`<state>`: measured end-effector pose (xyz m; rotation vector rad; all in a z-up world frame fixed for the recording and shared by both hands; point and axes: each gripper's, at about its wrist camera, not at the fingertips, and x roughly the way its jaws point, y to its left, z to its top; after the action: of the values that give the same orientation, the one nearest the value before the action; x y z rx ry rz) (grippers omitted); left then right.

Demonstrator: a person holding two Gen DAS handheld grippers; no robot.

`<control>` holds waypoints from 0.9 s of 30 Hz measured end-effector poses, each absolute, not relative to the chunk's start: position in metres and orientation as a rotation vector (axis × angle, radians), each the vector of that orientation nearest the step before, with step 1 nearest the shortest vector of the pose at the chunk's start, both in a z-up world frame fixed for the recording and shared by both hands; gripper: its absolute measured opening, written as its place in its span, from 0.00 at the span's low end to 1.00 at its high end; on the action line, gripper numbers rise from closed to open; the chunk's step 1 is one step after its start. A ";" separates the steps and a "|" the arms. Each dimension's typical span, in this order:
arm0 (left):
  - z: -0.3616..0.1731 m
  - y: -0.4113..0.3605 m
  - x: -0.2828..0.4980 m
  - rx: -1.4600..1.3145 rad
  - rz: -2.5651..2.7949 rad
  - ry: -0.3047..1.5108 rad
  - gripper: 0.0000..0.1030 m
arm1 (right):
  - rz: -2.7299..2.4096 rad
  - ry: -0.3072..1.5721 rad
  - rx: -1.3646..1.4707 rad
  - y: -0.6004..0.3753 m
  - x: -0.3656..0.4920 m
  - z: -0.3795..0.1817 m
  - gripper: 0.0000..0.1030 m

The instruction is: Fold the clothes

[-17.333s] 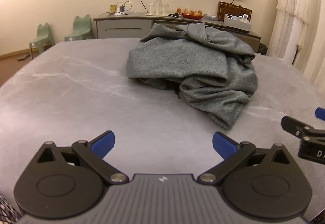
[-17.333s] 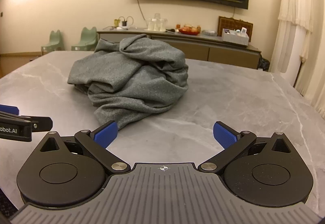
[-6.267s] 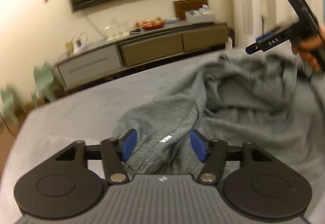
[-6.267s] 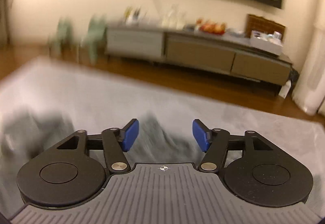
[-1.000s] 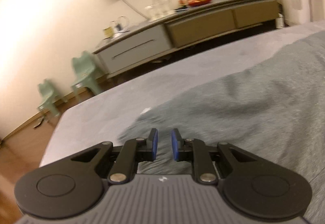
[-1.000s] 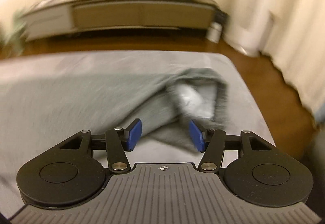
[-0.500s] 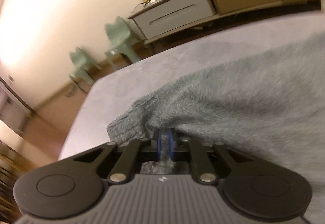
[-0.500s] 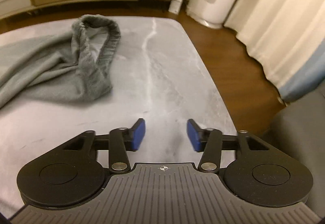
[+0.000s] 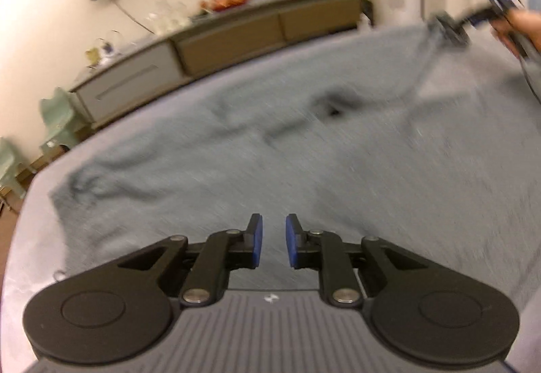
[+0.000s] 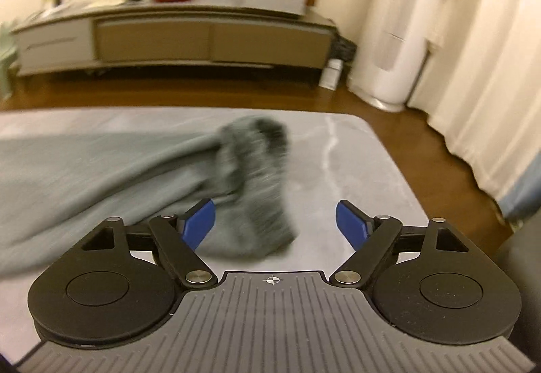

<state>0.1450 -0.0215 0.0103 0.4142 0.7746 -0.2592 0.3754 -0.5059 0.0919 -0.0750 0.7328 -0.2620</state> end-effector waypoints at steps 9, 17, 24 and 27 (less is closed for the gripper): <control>-0.015 -0.013 0.162 0.440 -0.245 0.862 0.16 | -0.018 0.526 -0.295 -0.535 0.355 0.144 0.01; -0.012 -0.007 0.155 0.489 -0.304 0.883 0.16 | -0.036 0.677 -0.850 -0.552 0.273 0.080 0.40; 0.033 0.031 0.195 0.328 -0.217 0.757 0.16 | 0.004 0.637 -0.083 -0.575 0.272 0.139 0.66; 0.029 0.044 0.214 0.279 -0.169 0.787 0.16 | -0.036 0.703 0.053 -0.578 0.311 0.132 0.68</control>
<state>0.2138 0.0439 0.0289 0.2792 0.7868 -0.1693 0.3114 -0.5776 0.1319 0.0535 0.7028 -0.0362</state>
